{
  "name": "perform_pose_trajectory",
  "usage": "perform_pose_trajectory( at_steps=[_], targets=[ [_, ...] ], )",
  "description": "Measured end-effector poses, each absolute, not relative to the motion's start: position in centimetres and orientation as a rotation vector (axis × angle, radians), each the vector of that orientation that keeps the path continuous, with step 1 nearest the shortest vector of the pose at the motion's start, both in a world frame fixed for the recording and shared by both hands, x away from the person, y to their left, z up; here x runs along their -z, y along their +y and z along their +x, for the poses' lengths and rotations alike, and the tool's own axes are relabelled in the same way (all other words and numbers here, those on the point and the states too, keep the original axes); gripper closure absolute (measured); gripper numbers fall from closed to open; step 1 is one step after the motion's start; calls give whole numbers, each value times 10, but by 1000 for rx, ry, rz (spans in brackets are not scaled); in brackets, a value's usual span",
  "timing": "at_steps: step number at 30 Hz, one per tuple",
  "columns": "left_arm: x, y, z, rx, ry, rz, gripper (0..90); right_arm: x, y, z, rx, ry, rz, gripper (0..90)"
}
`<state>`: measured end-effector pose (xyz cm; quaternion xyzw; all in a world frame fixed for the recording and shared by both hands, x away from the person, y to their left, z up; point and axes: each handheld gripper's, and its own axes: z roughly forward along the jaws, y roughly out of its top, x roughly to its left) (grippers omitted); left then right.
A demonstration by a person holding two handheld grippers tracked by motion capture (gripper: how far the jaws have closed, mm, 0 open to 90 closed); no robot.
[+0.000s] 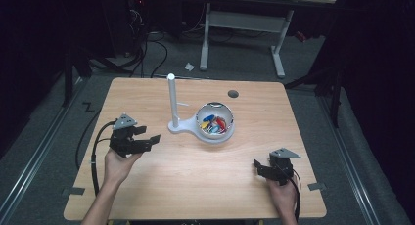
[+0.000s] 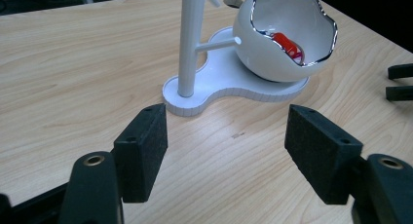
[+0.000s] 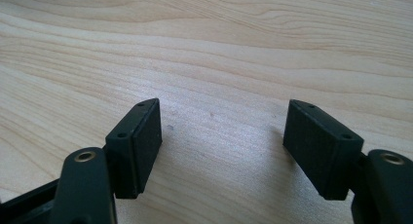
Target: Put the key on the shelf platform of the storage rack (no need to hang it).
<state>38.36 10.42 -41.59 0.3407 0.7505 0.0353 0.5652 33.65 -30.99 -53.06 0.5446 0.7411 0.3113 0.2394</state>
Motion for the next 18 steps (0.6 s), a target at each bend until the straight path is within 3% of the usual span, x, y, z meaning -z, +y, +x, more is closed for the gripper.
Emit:
perform_pose_trajectory(
  at_steps=[18],
  targets=[
    [435,115,370,-53,1807,757,325,531,-310,337,-852,2029,1491,304]
  ],
)
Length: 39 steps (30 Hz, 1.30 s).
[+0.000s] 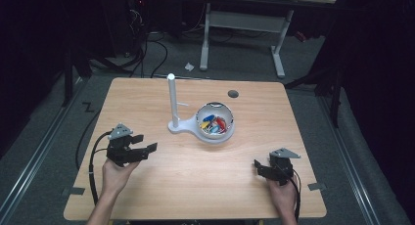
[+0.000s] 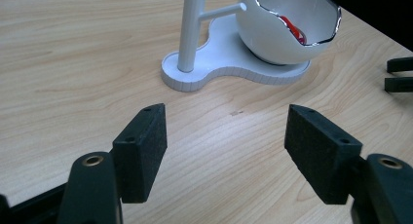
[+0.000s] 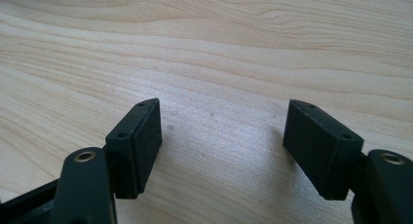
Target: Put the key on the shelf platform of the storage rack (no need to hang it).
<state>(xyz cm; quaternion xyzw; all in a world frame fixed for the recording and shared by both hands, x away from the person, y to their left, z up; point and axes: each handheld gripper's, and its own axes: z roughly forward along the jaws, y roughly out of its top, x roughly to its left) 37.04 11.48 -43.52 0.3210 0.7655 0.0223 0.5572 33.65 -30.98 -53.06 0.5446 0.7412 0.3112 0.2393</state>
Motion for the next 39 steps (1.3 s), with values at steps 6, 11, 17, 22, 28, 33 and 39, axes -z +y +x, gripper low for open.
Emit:
perform_pose_trajectory(
  at_steps=[6,11,17,22,28,33,39],
  targets=[
    [445,118,369,-62,1827,755,299,531,-310,337,-852,2029,1491,304],
    [454,118,367,-75,1847,756,291,531,-310,337,-852,2029,1491,304],
    [466,117,366,-114,1848,773,285,531,-310,337,-852,2029,1490,304],
    [477,115,366,-151,1865,782,281,531,-310,337,-852,2029,1491,304],
    [490,115,366,-161,1883,774,278,531,-310,337,-852,2029,1491,304],
    [501,115,367,-189,1886,790,278,531,-310,337,-852,2029,1491,304],
    [512,110,368,-230,1900,792,278,531,-310,337,-852,2029,1491,304]
  ],
)
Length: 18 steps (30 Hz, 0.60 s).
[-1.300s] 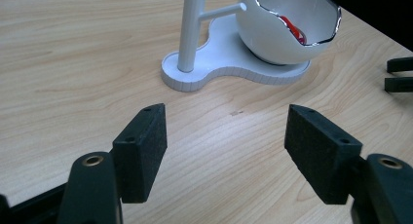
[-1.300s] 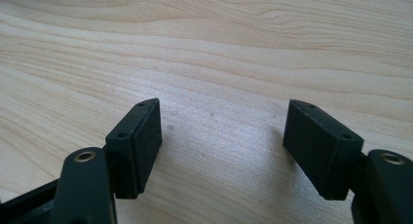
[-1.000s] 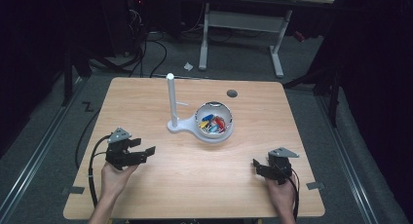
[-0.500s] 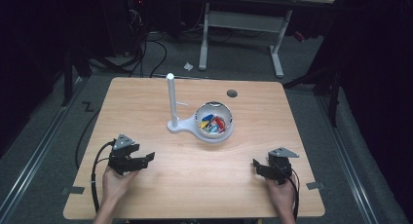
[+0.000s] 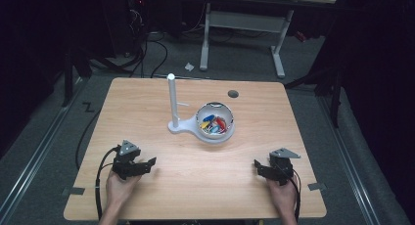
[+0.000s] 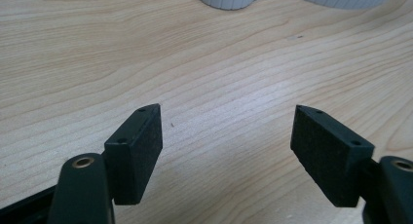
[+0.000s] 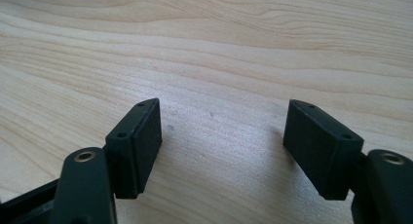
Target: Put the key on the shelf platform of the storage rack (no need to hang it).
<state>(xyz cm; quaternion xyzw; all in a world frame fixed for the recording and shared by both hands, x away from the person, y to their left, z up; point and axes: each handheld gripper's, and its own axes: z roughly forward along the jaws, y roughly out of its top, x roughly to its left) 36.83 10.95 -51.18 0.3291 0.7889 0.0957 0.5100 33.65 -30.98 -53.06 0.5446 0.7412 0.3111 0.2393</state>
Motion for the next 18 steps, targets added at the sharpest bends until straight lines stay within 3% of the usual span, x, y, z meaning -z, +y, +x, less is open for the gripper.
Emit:
perform_pose_trajectory(
  at_steps=[18],
  targets=[
    [535,94,372,-345,1876,833,280,531,-310,337,-852,2029,1491,304]
  ],
)
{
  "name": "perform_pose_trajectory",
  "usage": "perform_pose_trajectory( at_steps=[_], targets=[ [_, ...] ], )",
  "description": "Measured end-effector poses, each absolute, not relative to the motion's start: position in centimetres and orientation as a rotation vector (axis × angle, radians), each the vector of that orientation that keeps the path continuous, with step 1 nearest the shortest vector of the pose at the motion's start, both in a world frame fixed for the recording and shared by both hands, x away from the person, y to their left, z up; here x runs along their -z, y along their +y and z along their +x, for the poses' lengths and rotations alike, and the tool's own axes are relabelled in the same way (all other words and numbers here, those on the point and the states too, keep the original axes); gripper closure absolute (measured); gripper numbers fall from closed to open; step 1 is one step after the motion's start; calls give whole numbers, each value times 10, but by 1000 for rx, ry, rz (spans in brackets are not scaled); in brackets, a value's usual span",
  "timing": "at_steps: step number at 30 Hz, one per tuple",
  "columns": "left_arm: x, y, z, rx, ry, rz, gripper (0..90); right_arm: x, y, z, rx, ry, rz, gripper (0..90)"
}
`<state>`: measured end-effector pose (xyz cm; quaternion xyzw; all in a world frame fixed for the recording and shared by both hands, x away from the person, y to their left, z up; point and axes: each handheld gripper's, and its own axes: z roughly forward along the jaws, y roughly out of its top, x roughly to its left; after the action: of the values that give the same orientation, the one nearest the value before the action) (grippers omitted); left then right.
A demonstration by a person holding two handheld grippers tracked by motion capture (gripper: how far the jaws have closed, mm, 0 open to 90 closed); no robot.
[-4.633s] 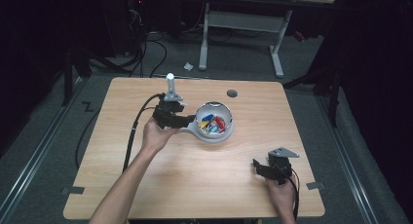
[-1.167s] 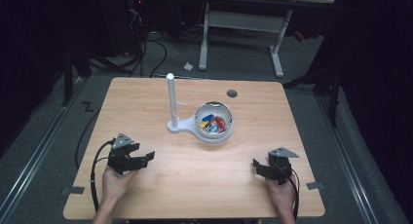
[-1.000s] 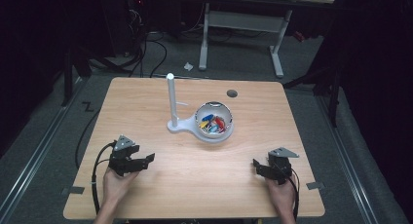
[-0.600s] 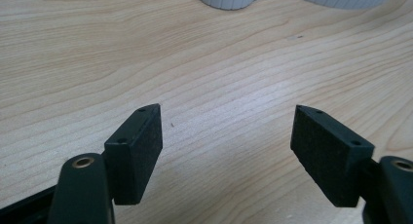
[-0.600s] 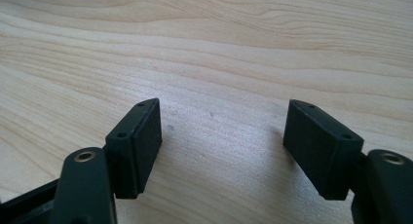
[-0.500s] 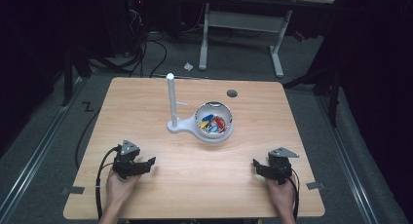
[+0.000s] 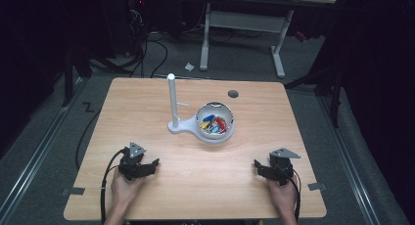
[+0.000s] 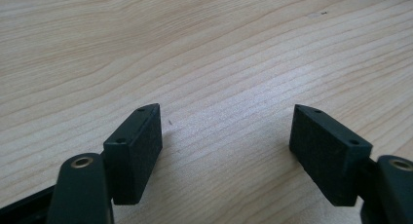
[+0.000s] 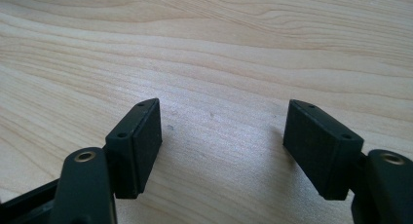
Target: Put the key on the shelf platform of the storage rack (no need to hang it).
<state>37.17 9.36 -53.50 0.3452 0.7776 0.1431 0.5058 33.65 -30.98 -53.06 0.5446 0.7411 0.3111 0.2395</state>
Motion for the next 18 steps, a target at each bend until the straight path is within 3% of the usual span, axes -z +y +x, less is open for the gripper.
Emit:
perform_pose_trajectory(
  at_steps=[18],
  targets=[
    [535,91,372,-334,1882,815,254,531,-310,336,-852,2029,1491,304]
  ],
)
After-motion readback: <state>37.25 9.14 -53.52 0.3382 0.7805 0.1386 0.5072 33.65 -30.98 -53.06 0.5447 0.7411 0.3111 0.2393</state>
